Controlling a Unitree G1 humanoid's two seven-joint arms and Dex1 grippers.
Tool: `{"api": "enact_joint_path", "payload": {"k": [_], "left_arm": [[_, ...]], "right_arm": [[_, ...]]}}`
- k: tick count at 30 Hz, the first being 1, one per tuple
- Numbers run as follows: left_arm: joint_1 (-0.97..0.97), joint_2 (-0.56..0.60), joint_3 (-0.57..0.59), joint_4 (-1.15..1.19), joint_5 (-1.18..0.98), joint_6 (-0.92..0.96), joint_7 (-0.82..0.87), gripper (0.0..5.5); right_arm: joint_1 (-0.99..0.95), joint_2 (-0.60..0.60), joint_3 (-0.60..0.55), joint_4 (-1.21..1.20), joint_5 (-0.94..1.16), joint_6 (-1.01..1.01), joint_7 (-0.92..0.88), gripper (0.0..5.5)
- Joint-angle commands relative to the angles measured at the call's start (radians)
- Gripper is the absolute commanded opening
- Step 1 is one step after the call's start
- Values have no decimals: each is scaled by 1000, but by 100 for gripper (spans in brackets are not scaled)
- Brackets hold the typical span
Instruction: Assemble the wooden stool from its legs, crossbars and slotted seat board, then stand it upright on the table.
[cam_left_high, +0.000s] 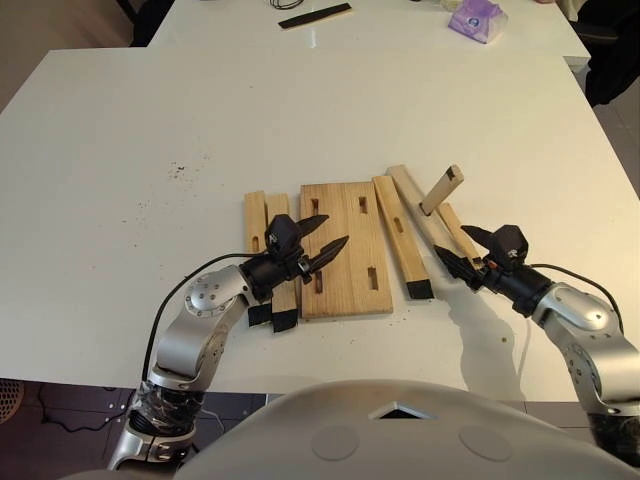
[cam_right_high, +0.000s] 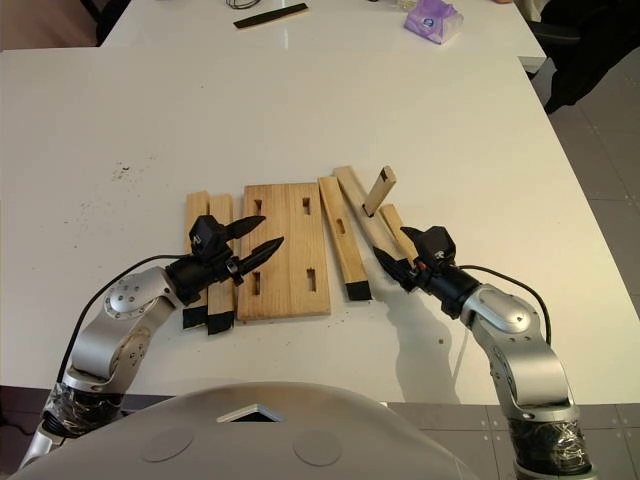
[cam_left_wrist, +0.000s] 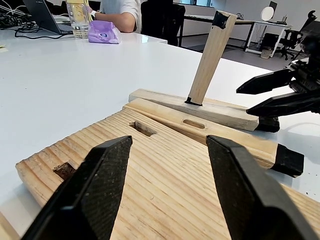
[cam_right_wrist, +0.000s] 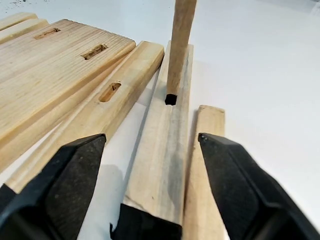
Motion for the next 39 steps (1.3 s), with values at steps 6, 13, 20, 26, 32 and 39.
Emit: {"api": "enact_joint_path", "payload": {"k": [6,13,20,26,32,39], "left_arm": [[-9,2,-11,5,10,0,-3,276],[-8,8,-10,0,7,5,-7,276],[-8,8,-12,2,9,4,-5,276],[-9,8,-8,8,9,-1,-7,276],[-89,-12,87,-61,-152,116,19,290],[-255,56,228,-223,-764,389,-10,334]], "right_arm": [[-37,34,46,61,-54,20,-39,342],[-4,62,92,82,-77,1,-42,322],[-11,87,81,109,-116,30,-113,215],[-25,105,64,74,-91,41,-119,205],[-170,128,-66,-79,221,79,0,205],[-312,-61,-267,-130,921,325,243,205]]}}
